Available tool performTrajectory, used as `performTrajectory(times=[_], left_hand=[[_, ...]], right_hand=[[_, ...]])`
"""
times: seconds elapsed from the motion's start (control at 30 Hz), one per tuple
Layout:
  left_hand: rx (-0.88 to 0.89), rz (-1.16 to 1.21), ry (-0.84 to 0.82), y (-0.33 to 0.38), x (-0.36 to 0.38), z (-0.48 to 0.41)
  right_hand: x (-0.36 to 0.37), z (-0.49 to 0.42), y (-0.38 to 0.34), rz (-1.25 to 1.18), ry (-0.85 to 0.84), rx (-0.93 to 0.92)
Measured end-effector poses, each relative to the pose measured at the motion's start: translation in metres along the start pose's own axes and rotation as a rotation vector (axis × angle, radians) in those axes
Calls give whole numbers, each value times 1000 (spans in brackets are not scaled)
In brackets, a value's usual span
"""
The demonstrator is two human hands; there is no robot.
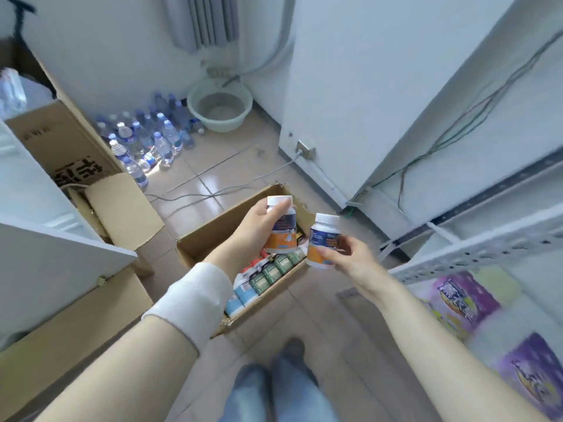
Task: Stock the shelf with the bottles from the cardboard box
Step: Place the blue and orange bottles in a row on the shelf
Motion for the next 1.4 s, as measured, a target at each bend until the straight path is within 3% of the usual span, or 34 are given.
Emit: performTrajectory(times=[0.37,0.6,0.8,1.07,1.23,1.4], left_hand=[[340,-217,-503,104,254,141],[488,-333,-708,105,458,245],[584,-399,-858,103,589,301],[698,-467,-843,142,701,293],[768,-542,-791,174,752,256],[735,-761,-760,184,792,200]], right_hand=[[-197,249,-32,-69,470,-291],[-337,418,4,-55,696,-371],[-428,520,20,-41,859,-423],[-528,556,-5,-36,1024,-514],[-572,528,-35,16,1081,-539],[-603,478,-47,78,1093,-477]])
Point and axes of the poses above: each hand's wrist, its own z-axis away from the middle knuckle, its own x-axis out of the palm, y = z × x, the point moved 2 cm from there along -z, towards the middle knuckle, and after that the axes turned 4 degrees about -x, right-handed, at the moved point
